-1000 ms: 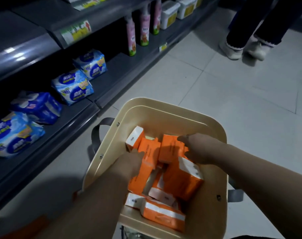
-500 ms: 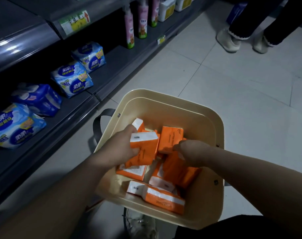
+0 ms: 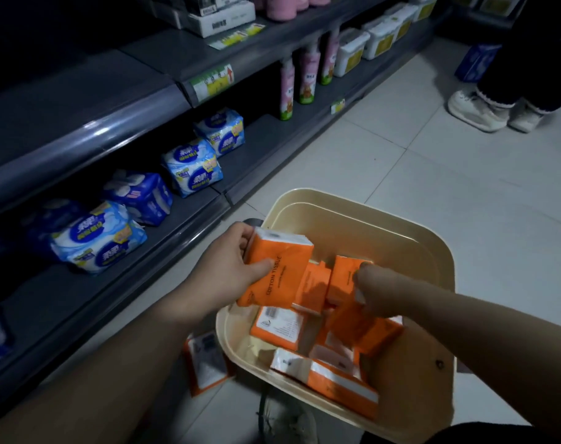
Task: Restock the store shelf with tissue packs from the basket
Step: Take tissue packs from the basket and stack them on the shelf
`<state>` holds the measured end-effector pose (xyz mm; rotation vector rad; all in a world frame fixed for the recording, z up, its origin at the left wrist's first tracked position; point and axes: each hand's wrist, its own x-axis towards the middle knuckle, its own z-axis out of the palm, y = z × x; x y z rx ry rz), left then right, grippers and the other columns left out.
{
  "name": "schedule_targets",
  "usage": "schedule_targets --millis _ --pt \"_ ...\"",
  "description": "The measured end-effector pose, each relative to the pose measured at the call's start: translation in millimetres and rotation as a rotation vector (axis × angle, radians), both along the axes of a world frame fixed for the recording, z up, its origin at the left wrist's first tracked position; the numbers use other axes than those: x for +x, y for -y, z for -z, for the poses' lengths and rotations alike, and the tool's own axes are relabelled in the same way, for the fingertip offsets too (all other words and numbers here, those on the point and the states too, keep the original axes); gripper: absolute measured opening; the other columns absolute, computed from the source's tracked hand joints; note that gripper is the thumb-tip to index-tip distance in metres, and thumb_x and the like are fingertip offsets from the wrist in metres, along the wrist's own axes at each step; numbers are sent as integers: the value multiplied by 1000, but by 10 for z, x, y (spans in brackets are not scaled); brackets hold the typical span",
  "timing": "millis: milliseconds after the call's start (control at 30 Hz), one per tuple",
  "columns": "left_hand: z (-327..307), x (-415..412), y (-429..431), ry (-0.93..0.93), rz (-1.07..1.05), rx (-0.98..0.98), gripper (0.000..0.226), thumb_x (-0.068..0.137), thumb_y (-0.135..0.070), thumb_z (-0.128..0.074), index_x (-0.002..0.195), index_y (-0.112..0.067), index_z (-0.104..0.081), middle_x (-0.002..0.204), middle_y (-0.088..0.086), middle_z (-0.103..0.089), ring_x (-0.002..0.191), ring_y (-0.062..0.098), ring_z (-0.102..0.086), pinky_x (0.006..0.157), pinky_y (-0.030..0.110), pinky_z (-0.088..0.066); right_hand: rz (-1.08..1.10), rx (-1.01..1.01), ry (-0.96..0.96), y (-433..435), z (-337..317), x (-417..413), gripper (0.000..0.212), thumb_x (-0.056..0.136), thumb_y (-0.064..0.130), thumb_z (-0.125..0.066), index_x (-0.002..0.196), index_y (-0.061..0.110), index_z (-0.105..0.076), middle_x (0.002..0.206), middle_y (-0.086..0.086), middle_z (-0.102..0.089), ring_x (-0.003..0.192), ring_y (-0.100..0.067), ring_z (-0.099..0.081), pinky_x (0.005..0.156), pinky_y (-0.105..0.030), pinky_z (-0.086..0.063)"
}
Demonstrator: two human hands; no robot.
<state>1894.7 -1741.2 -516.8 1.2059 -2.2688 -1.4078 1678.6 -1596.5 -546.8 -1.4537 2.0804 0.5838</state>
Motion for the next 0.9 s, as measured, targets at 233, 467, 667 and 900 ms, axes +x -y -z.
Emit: schedule_targets --millis 233,467,667,900 --pt "-457 336 233 16 -86 -255 37 92 -30 -58 126 -24 -48 106 -6 -59 97 16 -58 79 22 -40 142 -404 137 512 -712 237 35 82 25 -62 112 13 -49 105 -10 -61 91 -28 -57 70 -30 -43" --pt "-1026 1063 534 200 -236 -423 40 95 -43 -45 129 -21 -41 124 10 -59 109 30 -57 82 32 -41 292 -821 344 1100 -1454 953 28 93 31 -47 100 6 -34 99 -22 -56 76 -40 -62 59 -44 -54" --pt "-1684 1684 795 244 -453 -482 57 76 -34 -71 122 -14 -44 119 9 -59 107 29 -57 85 33 -42 337 -910 573 1556 -1976 1497 52 75 39 -75 103 8 -43 86 -7 -55 64 -24 -59 40 -26 -43" --pt "-2204 2517 1037 380 -470 -614 55 73 -21 -76 124 -14 -57 122 11 -61 109 27 -57 85 28 -41 286 -1038 585 1959 -2343 2134 65 66 27 -84 117 12 -47 102 -2 -51 88 -17 -53 65 -31 -48"
